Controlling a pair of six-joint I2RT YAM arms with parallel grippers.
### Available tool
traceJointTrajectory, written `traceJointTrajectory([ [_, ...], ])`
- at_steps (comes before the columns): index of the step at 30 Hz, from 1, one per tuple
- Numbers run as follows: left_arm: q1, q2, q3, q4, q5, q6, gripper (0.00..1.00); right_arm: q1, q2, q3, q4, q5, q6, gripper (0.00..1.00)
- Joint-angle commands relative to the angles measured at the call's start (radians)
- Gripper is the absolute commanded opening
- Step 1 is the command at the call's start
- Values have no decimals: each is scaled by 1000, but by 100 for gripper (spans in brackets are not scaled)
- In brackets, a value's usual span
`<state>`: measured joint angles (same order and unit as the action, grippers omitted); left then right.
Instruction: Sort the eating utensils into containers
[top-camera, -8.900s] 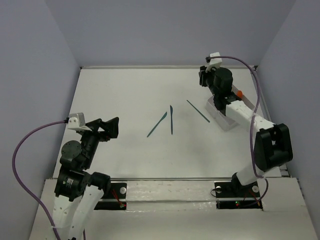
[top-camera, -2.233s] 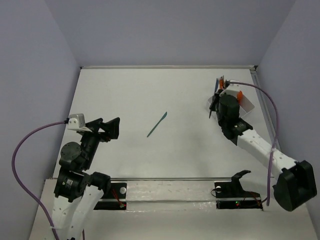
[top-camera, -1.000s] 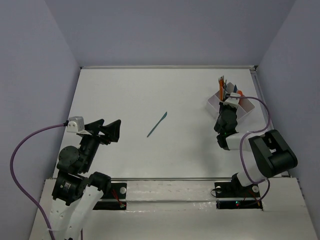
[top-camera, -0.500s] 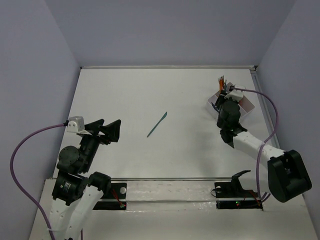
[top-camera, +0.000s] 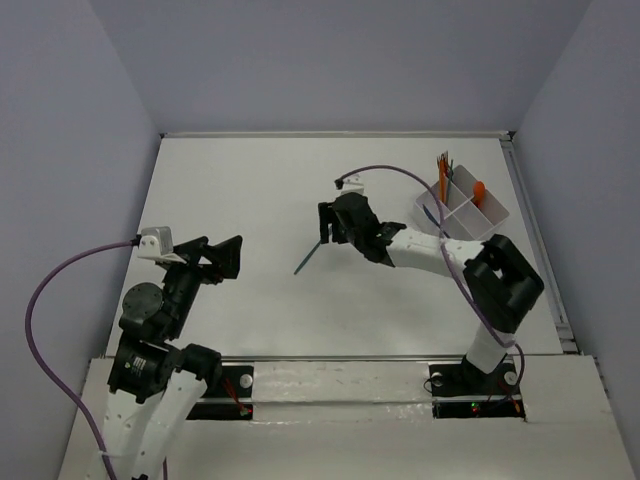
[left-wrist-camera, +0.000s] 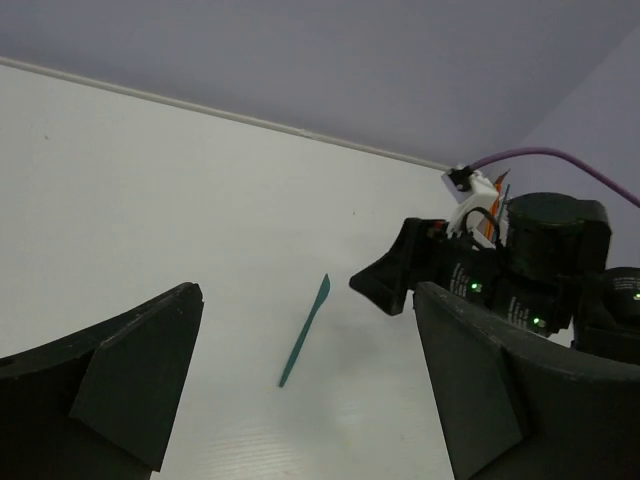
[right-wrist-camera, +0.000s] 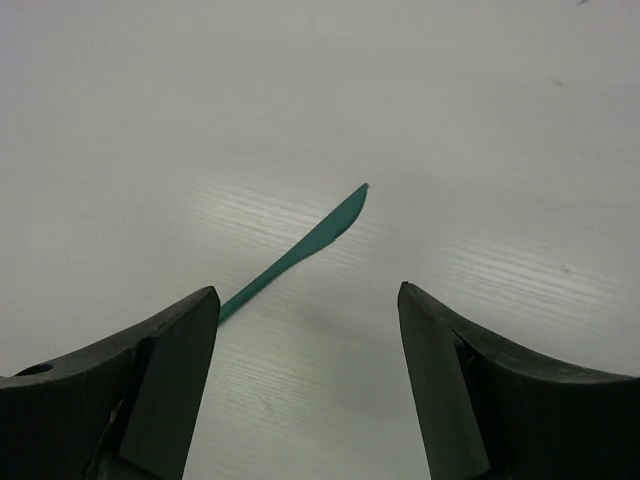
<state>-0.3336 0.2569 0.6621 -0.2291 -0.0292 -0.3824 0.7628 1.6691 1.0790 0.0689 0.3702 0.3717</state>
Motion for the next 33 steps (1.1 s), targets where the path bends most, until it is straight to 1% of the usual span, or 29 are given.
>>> traceJointTrajectory([
  [1, 16, 18, -7, 45, 14, 13, 99, 43, 162, 174, -161, -53, 96, 78],
  [3, 16, 18, -7, 45, 14, 13, 99, 70, 236, 232, -190, -60, 111, 78],
  [6, 25, 19, -7, 47, 14, 13, 99, 79, 290, 266, -219, -54, 139, 76],
  [11, 25, 19, -7, 50, 21, 13, 99, 89, 328, 271, -219, -74, 162, 72],
  [16, 25, 15, -7, 48, 20, 13, 99, 89, 386, 306, -242, -71, 176, 64],
  [17, 25, 15, -7, 48, 20, 13, 99, 98, 405, 320, -254, -68, 176, 59],
  [19, 25, 13, -7, 48, 21, 11, 99, 98, 417, 334, -264, -62, 171, 55],
  [22, 25, 12, -7, 48, 21, 13, 99, 98, 434, 351, -296, -50, 150, 42],
  [25, 25, 12, -7, 48, 20, 13, 99, 98, 434, 361, -342, -50, 113, 36],
  [28, 25, 8, -7, 47, 20, 13, 99, 98, 413, 349, -385, -51, 50, 27],
  [29, 25, 7, -7, 47, 20, 13, 99, 98, 414, 352, -424, -54, 30, 24],
  [33, 25, 5, -7, 48, 20, 13, 99, 89, 440, 421, -552, -83, -65, 22],
])
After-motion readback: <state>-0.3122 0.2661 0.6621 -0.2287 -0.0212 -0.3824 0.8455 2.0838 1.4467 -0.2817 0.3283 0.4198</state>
